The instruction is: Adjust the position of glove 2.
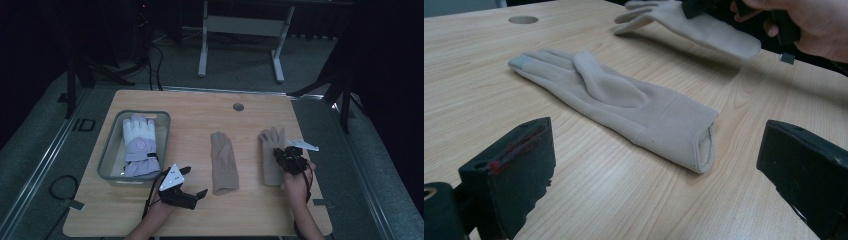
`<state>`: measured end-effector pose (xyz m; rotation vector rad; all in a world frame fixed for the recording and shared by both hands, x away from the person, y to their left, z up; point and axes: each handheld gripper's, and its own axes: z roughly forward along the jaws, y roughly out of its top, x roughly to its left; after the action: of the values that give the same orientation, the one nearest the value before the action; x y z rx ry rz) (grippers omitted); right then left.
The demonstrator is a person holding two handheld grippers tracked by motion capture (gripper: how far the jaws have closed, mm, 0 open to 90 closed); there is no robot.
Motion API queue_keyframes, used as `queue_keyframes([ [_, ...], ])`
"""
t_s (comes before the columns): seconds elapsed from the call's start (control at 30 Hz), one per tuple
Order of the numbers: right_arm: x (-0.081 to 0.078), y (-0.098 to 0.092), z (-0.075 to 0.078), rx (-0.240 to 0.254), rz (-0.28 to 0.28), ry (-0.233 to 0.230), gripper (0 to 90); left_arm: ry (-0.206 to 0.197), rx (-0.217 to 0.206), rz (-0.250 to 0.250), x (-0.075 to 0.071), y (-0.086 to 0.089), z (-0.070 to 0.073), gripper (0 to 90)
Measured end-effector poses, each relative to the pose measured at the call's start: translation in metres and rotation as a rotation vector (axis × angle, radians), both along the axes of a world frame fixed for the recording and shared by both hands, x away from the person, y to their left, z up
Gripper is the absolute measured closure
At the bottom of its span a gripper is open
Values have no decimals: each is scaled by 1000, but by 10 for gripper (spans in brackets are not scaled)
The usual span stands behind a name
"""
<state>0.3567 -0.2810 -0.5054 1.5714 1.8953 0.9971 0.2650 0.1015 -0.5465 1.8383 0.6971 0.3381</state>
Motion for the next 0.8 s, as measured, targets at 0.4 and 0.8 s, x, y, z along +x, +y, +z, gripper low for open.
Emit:
queue_keyframes([
  [0.4, -1, 57, 29, 57, 61, -58, 837, -15, 12, 0, -1, 1, 1, 25],
  [0.8, -6, 121, 28, 104, 135, -40, 836, -19, 10, 5, -1, 3, 2, 26],
])
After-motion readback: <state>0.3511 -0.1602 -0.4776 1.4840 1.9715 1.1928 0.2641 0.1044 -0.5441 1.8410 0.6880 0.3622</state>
